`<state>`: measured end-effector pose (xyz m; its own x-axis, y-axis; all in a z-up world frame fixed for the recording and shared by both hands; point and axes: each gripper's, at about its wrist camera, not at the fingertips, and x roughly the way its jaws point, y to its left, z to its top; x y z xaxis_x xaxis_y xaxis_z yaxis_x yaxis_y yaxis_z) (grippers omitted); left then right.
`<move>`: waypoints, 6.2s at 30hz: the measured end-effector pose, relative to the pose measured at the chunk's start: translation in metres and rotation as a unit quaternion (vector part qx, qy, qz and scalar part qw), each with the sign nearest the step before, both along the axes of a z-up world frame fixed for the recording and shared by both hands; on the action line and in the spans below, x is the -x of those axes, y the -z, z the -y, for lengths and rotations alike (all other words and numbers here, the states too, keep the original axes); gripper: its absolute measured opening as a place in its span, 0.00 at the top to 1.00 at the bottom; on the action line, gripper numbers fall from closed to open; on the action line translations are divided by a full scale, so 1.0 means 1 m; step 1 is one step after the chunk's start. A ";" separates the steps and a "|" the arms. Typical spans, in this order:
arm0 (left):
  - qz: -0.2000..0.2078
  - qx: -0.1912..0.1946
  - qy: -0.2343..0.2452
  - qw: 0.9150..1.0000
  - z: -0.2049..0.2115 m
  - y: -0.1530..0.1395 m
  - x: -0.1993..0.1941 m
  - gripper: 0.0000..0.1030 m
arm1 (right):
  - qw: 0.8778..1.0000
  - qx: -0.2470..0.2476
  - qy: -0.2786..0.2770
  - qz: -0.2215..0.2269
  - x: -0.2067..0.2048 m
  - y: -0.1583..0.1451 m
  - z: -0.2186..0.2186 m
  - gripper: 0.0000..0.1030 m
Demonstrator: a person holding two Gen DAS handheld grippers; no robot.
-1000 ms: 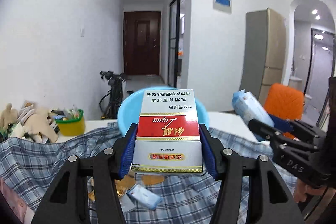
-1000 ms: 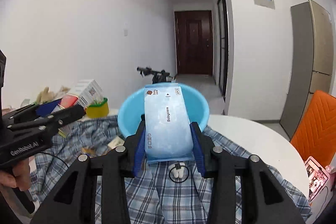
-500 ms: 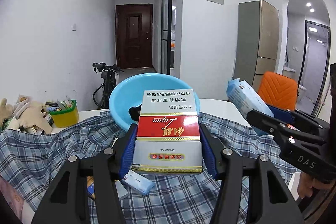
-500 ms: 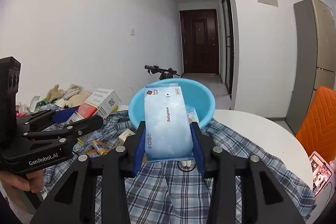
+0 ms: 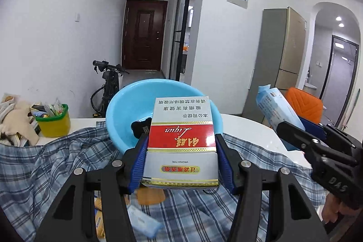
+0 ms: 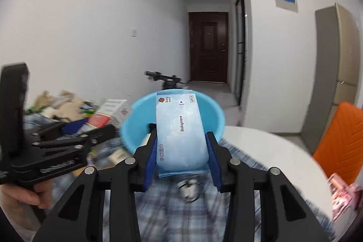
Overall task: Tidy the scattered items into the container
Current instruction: 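Lift the cigarette box with the left tool while the right tool carries the wipes packet over the basin, then lower the cigarette box into the basin and open the left tool, then lower the wipes packet into the basin and open the right tool, then raise both open tools away from the basin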
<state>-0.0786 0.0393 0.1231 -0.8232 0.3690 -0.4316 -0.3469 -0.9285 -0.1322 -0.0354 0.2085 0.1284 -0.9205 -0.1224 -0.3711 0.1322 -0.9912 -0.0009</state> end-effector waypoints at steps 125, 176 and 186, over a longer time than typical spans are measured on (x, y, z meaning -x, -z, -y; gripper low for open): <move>0.173 0.134 -0.083 0.972 0.001 0.007 0.236 0.15 | 0.962 -0.031 0.064 0.263 0.241 0.006 -0.017 0.14; -0.125 0.059 -0.030 0.990 -0.002 -0.057 0.056 0.00 | 1.000 0.011 0.010 -0.006 0.056 -0.038 -0.035 0.00; -0.088 0.106 0.036 0.990 -0.003 -0.054 -0.027 0.00 | 0.998 -0.020 -0.053 -0.014 -0.008 -0.027 -0.016 0.00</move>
